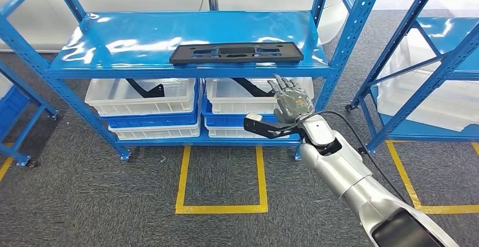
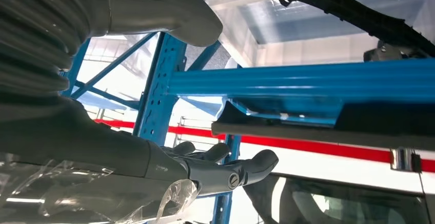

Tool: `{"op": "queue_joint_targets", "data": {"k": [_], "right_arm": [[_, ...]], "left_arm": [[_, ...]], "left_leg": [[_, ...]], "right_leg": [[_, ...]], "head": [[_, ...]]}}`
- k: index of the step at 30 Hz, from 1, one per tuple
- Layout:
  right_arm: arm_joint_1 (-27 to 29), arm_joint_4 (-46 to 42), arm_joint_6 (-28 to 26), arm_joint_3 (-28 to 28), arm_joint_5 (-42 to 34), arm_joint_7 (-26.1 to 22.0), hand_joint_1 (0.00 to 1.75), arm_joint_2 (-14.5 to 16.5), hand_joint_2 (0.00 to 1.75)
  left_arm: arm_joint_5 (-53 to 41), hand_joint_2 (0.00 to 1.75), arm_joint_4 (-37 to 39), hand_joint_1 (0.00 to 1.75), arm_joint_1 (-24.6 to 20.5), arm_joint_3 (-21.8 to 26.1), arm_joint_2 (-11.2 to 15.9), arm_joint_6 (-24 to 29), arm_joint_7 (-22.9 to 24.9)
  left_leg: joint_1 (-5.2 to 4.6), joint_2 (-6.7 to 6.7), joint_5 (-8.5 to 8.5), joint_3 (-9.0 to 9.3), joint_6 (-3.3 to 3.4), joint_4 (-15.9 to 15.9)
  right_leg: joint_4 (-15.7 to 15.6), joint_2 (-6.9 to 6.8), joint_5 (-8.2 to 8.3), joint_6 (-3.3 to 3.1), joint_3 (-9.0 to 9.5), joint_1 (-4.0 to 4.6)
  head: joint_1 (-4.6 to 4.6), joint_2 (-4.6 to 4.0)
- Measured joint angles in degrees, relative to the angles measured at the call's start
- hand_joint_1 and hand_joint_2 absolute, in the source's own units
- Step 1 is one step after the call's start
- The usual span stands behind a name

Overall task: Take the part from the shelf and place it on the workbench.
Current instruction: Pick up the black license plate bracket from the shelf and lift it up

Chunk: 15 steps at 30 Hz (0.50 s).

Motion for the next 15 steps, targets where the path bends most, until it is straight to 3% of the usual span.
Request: {"op": "queue_joint_targets", "data": {"k": [1, 2, 4, 6, 9, 11, 14, 15], "right_arm": [[0.1, 0.0, 0.0, 0.0, 0.1, 0.0, 0.0, 0.0, 1.75], [0.0, 0.1, 0.0, 0.0, 0.2, -0.1, 0.0, 0.0, 1.75], [-0.2, 0.1, -0.1, 0.0, 0.4, -0.3, 0.0, 0.0, 1.75], [-0.6, 0.1, -0.1, 0.0, 0.4, -0.3, 0.0, 0.0, 1.75], [-0.8, 0.1, -0.3, 0.0, 0.6, -0.4, 0.0, 0.2, 1.75], [-1.0, 0.0, -0.3, 0.0, 0.9, -0.4, 0.0, 0.4, 1.75], [-1.3, -0.3, -0.2, 0.0, 1.1, -0.5, 0.0, 1.1, 1.75], [-1.3, -0.4, -0.2, 0.1, 1.2, -0.5, 0.0, 1.4, 1.75]], "left_arm": [[0.0, 0.0, 0.0, 0.0, 0.0, 0.0, 0.0, 0.0, 0.0], [0.0, 0.0, 0.0, 0.0, 0.0, 0.0, 0.0, 0.0, -0.1], [0.0, 0.0, 0.0, 0.0, 0.0, 0.0, 0.0, -0.1, -0.1], [0.0, 0.0, 0.0, 0.0, -0.1, 0.0, -0.1, 0.0, -0.1], [-0.1, 0.0, 0.0, 0.0, -0.1, 0.0, -0.1, 0.0, -0.1], [-0.2, 0.0, 0.0, 0.0, -0.1, 0.1, -0.1, 0.0, -0.2], [-0.6, 0.0, 0.0, 0.0, 0.0, 0.1, -0.1, 0.0, -0.3], [-0.7, 0.0, 0.0, 0.0, 0.0, 0.1, -0.1, 0.0, -0.3]], "left_leg": [[-0.01, -0.04, -0.15, 0.19, 0.01, 0.0], [-0.02, -0.11, -0.34, 0.46, -0.05, 0.0], [-0.09, -0.22, -0.8, 1.11, -0.35, 0.0], [-0.3, -0.3, -1.3, 1.52, -0.83, 0.0], [-0.35, -0.31, -1.82, 1.6, -1.58, -0.1], [-0.22, -0.19, -3.48, 0.47, -2.21, 2.4], [0.09, -0.08, -8.5, -5.67, -3.07, 14.5], [0.17, -0.07, -9.18, -7.62, -3.27, 17.7]], "right_leg": [[0.4, -0.01, 0.73, -0.08, -0.65, -0.01], [-1.6, -0.01, 2.58, -0.28, -0.11, 0.0], [-9.9, 0.0, 7.49, -0.96, 3.31, 0.15], [-16.7, -0.01, 10.13, -1.56, 6.25, 0.45], [-18.5, -0.04, 10.18, -2.14, 7.01, 0.44], [-18.8, -0.06, 10.17, -2.63, 7.37, 0.12], [-18.9, -0.06, 9.87, -3.11, 7.79, 0.0], [-18.9, -0.05, 9.71, -3.16, 7.95, 0.0]], "head": [[0.0, 0.0], [0.0, 0.0], [0.0, 0.0], [-0.01, 0.0], [-0.01, 0.0], [-0.02, 0.0], [-0.02, 0.0], [-0.02, 0.0]]}}
